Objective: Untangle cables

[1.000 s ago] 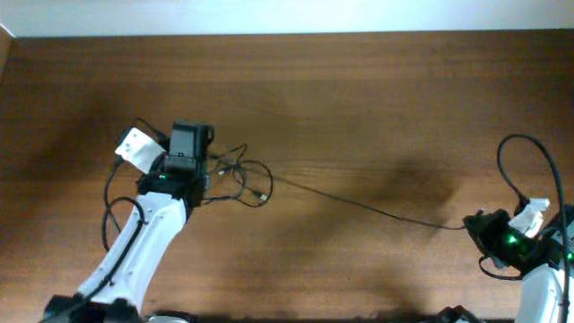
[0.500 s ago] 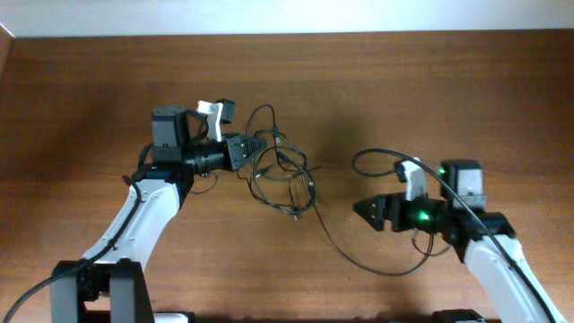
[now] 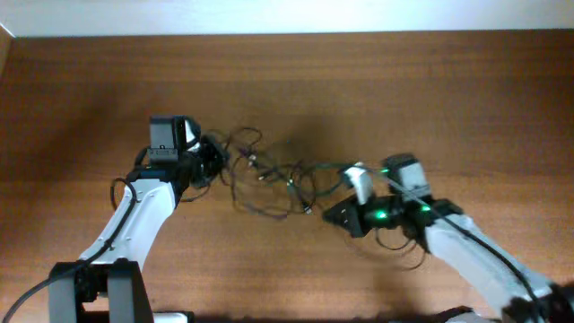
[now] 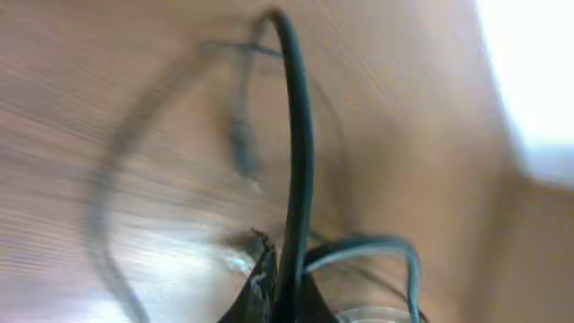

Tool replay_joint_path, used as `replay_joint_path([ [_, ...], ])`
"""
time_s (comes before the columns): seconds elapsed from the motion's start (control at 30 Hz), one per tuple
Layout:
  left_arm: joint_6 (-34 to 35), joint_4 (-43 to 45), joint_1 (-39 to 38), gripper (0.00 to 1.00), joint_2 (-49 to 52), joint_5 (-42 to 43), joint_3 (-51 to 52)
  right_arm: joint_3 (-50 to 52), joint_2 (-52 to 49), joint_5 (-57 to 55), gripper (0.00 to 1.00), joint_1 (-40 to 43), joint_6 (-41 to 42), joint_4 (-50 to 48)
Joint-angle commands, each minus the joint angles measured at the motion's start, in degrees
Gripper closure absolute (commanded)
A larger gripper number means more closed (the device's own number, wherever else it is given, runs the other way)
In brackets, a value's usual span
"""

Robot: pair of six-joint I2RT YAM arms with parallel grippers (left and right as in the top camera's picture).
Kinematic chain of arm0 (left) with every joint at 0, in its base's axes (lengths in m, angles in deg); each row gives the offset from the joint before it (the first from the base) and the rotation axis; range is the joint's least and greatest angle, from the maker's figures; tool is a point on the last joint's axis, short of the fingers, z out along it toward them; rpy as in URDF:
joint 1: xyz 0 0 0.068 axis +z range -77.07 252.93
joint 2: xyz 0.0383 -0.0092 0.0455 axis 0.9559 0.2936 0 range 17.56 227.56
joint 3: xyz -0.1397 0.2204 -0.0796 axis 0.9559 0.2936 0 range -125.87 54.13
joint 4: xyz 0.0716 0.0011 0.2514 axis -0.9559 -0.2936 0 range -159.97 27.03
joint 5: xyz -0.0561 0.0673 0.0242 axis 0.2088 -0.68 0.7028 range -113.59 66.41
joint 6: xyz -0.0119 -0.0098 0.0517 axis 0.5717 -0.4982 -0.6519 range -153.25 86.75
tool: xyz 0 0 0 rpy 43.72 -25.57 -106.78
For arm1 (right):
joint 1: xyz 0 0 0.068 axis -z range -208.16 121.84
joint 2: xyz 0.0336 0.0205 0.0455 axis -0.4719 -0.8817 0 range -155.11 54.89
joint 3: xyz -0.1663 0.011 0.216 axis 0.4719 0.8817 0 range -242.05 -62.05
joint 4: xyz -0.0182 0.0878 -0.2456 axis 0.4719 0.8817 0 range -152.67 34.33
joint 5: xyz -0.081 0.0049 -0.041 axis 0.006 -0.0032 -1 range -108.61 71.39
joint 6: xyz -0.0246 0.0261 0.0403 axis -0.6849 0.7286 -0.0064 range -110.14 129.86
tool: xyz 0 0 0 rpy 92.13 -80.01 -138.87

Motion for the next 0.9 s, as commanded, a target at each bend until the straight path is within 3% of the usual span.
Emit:
replay_joint_path([
  [0.0, 0.5, -2.5, 1.6, 0.95, 0.3, -39.8, -0.2, -0.5, 9.5, -9.9, 0.96, 11.4, 1.9, 7.8],
  [0.1, 0.8, 1.3, 4.9, 0.91, 0.3, -40.6, -0.2, -0.4, 16.2, -11.3, 0.96, 24.6, 2.2, 13.5],
  [0.13, 1.3, 1.4, 5.5, 0.76, 0.3, -38.8, -0.2, -0.4, 16.6, -10.9, 0.96, 27.0, 3.5, 14.7],
  [0.17, 1.3, 1.4, 5.5, 0.39, 0.3, -31.6, -0.2, -0.4, 16.5, -9.8, 0.96, 27.8, 3.4, 15.8],
  [0.2, 1.3, 1.4, 5.5, 0.30, 0.3, -25.4, -0.2, -0.4, 16.5, -9.8, 0.96, 27.3, 3.4, 16.2],
  [0.27, 0.6, 2.3, 5.5, 0.44, 0.3, -7.5, -0.2, -0.4, 16.5, -9.7, 0.96, 25.7, 3.5, 16.6],
  [0.3, -6.7, 5.3, 5.5, 0.53, 0.3, 4.6, -0.2, -0.4, 16.4, -9.7, 0.96, 25.7, 4.2, 18.0],
  [0.33, -12.8, 7.8, 5.5, 0.57, 0.3, 12.8, -0.2, -0.3, 16.4, -9.8, 0.95, 25.7, 4.1, 19.6],
  [0.37, -17.8, 10.2, 5.5, 0.47, 0.3, 19.3, -0.2, -0.2, 16.4, -9.8, 0.93, 25.7, 4.1, 21.1],
  [0.4, -18.5, 10.4, 5.3, 0.25, 0.3, 18.1, -0.2, 0.0, 16.4, -9.7, 0.89, 25.7, 4.1, 22.0],
  [0.43, -18.4, 10.2, 5.3, 0.01, 0.3, 15.4, -0.2, 0.5, 16.4, -9.8, 0.78, 25.7, 4.1, 23.1],
  [0.47, -19.0, 10.5, 5.2, 0.01, 0.3, 15.3, -0.2, 1.2, 16.4, -9.8, 0.70, 25.7, 4.1, 23.1],
  [0.53, -26.9, 10.5, 5.2, 0.01, 0.3, 14.2, -0.2, 2.1, 16.4, -9.8, 0.59, 25.7, 4.1, 23.6],
  [0.6, -26.8, 9.7, 4.9, 0.01, 0.3, 14.2, -0.2, 2.3, 16.4, -9.8, 0.52, 25.7, 4.1, 24.0],
  [0.63, -26.9, 9.3, 4.4, 0.21, 0.3, 14.3, -0.2, 2.3, 16.4, -9.8, 0.50, 25.7, 4.1, 24.0],
  [0.67, -26.8, 9.3, 4.1, 0.67, 0.3, 14.3, -0.2, 2.3, 16.2, -10.1, 0.50, 25.7, 4.1, 24.0],
  [0.7, -26.4, 10.4, 3.8, 1.00, 0.2, 16.6, -0.2, 2.3, 15.4, -10.2, 0.50, 25.7, 4.1, 24.2],
  [0.73, -25.7, 13.6, 3.8, 1.00, 0.0, 22.2, -0.2, 2.3, 13.7, -10.2, 0.50, 25.7, 4.1, 24.4],
  [0.77, -23.4, 23.0, 3.8, 1.00, -0.3, 34.4, -0.2, 2.3, 11.9, -10.1, 0.51, 25.7, 4.1, 24.7],
  [0.83, -1.8, 56.9, 3.8, 1.00, -1.4, 52.2, -0.2, 2.3, 9.2, -4.4, 0.51, 24.2, -0.6, 24.9],
  [0.87, 8.9, 71.3, 3.3, 1.00, -2.2, 53.1, -0.2, 2.3, 9.1, 0.5, 0.50, 22.0, -3.9, 24.3],
])
